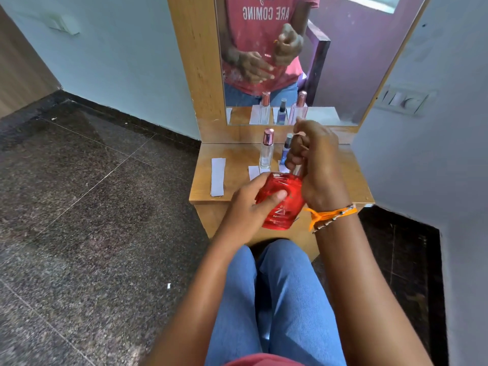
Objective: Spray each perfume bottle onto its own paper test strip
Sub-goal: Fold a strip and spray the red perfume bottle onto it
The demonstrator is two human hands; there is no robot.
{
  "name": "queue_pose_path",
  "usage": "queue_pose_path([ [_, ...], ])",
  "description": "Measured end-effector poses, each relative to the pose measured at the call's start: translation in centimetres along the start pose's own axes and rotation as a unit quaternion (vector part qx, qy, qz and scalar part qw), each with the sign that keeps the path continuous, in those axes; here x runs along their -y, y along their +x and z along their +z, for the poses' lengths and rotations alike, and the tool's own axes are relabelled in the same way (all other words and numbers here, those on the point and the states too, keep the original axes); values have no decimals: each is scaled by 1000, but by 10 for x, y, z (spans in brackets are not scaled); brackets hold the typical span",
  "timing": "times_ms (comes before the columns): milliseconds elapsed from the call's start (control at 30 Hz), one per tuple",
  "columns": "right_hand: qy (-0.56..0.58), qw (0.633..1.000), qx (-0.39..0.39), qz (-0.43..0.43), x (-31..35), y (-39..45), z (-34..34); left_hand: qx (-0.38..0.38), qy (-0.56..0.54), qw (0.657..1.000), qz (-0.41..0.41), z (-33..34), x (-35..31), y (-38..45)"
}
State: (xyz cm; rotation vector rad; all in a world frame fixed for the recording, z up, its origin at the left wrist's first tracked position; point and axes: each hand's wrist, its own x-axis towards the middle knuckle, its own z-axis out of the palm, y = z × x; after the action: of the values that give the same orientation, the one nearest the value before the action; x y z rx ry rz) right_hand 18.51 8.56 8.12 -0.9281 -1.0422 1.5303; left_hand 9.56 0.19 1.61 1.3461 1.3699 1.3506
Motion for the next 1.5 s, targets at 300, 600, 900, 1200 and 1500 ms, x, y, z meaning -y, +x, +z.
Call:
queue_pose_path([
  [300, 196, 972, 118, 47, -2, 26, -45, 68, -174, 977, -102, 2, 11, -9],
  [600, -417, 887, -85, -179, -66, 35, -99, 45, -168, 980, -100, 6, 19, -7],
  [900, -420, 858, -100, -279, -62, 15, -94, 14, -202, 973, -112, 11, 24, -4],
  [1200, -230, 940, 184, -173, -55, -32, -62, 0, -235, 967, -100, 16, 22, 8],
  [1500, -287, 925, 173, -178, -65, -26, -72, -199, 262, 937, -117, -12, 34, 52],
])
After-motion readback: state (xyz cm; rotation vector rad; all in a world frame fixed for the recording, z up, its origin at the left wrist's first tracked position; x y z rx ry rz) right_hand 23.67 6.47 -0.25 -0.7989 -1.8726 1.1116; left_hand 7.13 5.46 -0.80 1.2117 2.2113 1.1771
